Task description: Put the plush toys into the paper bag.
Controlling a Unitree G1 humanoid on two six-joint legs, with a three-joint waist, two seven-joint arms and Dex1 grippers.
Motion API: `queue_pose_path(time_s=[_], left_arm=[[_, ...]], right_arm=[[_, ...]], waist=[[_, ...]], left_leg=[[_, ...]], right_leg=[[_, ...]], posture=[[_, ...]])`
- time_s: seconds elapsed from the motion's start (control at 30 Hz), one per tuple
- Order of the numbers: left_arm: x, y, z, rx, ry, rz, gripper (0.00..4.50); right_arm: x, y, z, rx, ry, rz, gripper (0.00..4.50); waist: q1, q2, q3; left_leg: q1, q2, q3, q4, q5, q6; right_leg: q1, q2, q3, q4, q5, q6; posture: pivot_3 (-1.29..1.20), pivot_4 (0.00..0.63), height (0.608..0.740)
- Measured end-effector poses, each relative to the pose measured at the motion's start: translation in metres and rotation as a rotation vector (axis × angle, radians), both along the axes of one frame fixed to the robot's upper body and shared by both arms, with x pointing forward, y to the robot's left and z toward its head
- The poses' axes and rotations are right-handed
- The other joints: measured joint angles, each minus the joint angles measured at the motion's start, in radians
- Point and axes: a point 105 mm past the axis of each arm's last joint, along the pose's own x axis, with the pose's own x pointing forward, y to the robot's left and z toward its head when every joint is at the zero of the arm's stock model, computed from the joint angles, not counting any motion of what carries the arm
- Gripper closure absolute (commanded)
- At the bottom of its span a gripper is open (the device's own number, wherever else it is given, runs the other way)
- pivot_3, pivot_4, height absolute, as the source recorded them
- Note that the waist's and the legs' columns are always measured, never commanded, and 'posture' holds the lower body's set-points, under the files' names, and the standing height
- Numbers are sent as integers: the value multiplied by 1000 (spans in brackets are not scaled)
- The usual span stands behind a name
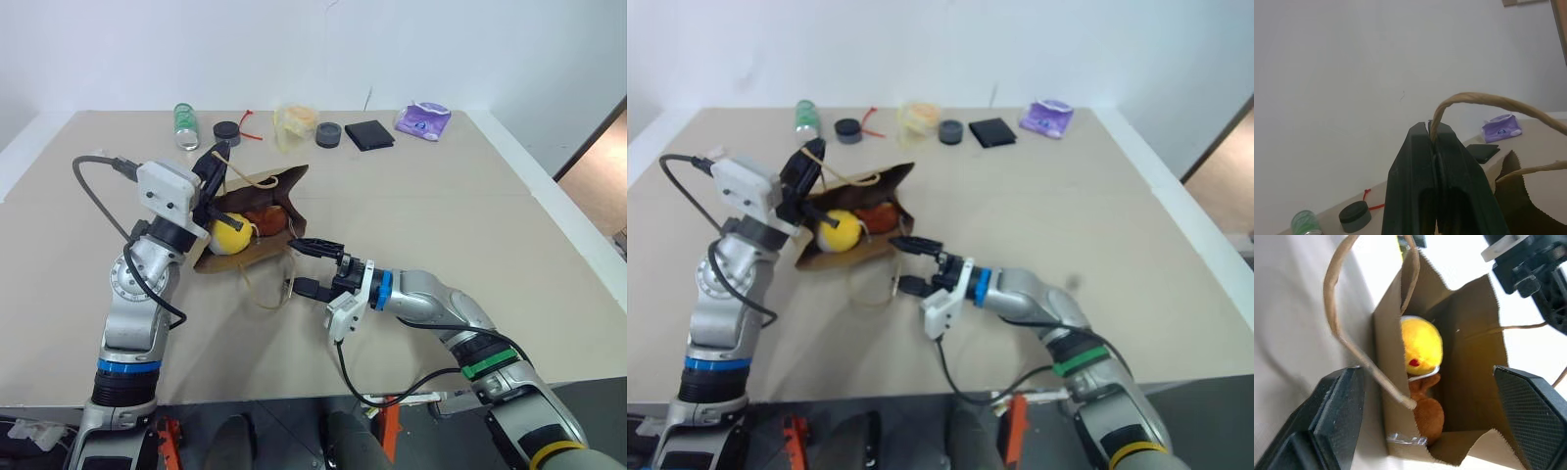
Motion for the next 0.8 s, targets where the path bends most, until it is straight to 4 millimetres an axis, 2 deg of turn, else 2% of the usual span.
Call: queue_pose_path(time_s=[0.2, 0.23, 0.33, 0.4, 0.53, 0.63, 0.7, 0.8], left_arm=[[2, 1, -1, -10, 14, 3, 4500], [3, 2, -1, -14, 19, 6, 4500], [5, 3, -3, -20, 31, 9, 4500], [6, 3, -4, -30, 52, 3, 4500], [9, 4, -4, -74, 84, -11, 4500], [9, 8, 6, -123, 80, -7, 4500], [9, 9, 7, -136, 85, -11, 4500], [10, 9, 3, -144, 102, -11, 4500]], right_arm=[[-2, 1, 4, 23, -18, 22, 4212], [-2, 1, 5, 24, -19, 23, 4442], [-2, 1, 7, 44, -25, 22, 4442], [2, -1, 16, 87, -32, 1, 4442], [18, -14, 65, 241, -107, -62, 4442], [24, -28, 113, 368, -188, -91, 4442], [23, -32, 125, 408, -199, -93, 4442], [23, -31, 124, 403, -170, -88, 4442]], waist=[[0, 0, 0], [0, 0, 0], [0, 0, 0], [0, 0, 0], [0, 0, 0], [0, 0, 0], [0, 0, 0], [0, 0, 0]], left_leg=[[1, 0, 0, 0, 0, 0], [1, 0, 0, 0, 0, 0], [1, 0, 0, 0, 0, 0], [1, 0, 0, 0, 0, 0], [1, 0, 0, 0, 0, 0], [1, 0, 0, 0, 0, 0], [1, 0, 0, -1, 0, 0], [1, 0, 0, -1, 0, 1]], right_leg=[[1, 0, 0, 0, 0, 0], [1, 0, 0, 0, 0, 0], [1, 0, 0, 0, 0, 0], [1, 0, 0, 0, 0, 0], [1, 0, 0, 0, 1, 0], [2, 0, 0, 0, 1, 0], [2, 0, 0, 0, 0, 0], [1, 0, 1, 0, 0, 0]], posture=[[0, 150, 740], [0, 150, 740], [0, 150, 740], [0, 150, 740], [0, 150, 740], [0, 150, 740], [0, 150, 740], [0, 150, 740]])
